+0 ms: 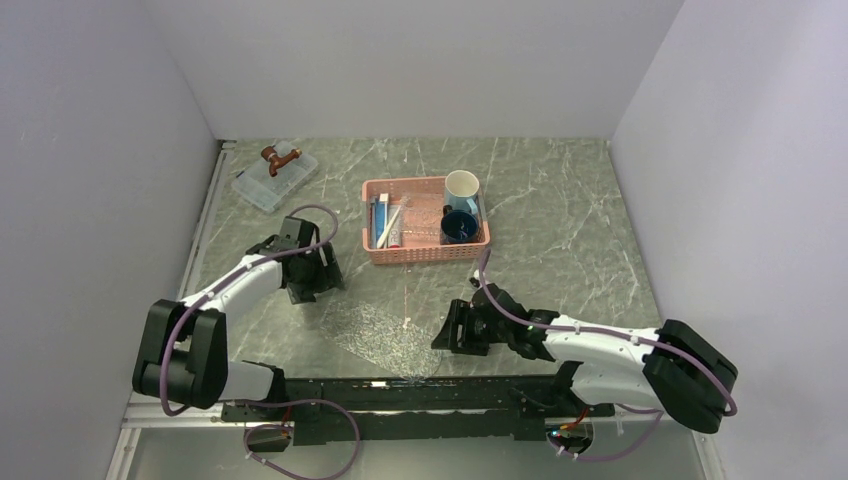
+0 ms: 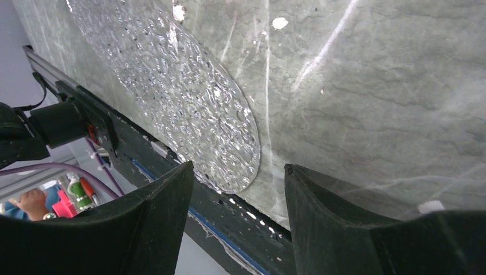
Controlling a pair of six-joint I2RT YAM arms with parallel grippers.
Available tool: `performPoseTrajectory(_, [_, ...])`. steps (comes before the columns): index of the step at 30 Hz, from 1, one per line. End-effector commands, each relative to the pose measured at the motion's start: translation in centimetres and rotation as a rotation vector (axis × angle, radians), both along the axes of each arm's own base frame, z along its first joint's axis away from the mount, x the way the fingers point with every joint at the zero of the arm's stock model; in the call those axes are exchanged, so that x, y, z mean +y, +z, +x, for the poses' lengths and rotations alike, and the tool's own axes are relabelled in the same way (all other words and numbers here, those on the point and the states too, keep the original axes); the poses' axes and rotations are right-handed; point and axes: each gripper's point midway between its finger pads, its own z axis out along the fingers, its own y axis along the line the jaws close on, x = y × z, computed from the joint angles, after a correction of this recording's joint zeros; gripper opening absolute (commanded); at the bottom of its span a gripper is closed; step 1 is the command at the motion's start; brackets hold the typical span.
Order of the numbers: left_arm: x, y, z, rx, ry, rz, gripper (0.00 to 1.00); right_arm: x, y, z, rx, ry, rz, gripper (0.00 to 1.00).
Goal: Prepare toiletry sets of a toothbrush and toothpaste on the tray
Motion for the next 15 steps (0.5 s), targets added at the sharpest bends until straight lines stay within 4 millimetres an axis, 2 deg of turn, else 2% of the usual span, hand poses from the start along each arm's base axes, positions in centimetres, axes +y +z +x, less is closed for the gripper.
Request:
performPoseTrajectory(1, [-0.3, -0.6, 0.2, -0.02, -0.028, -0.008, 0.8, 1.0, -0.1, 0.0, 0.021, -0.015, 0.044, 0.62])
performPoseTrajectory(7, [-0.3, -1.0, 0.0, -0.014, -0.028, -0.006, 0.8, 1.6, -0.5, -0.9, 0.058, -0.008, 0.06, 0.63])
performPoseTrajectory(15, [-0.7, -1.7, -0.3, -0.003, -0.035, -0.032, 0.8, 1.2, -0.6, -1.9, 0.083, -0.002, 0.04, 0.63])
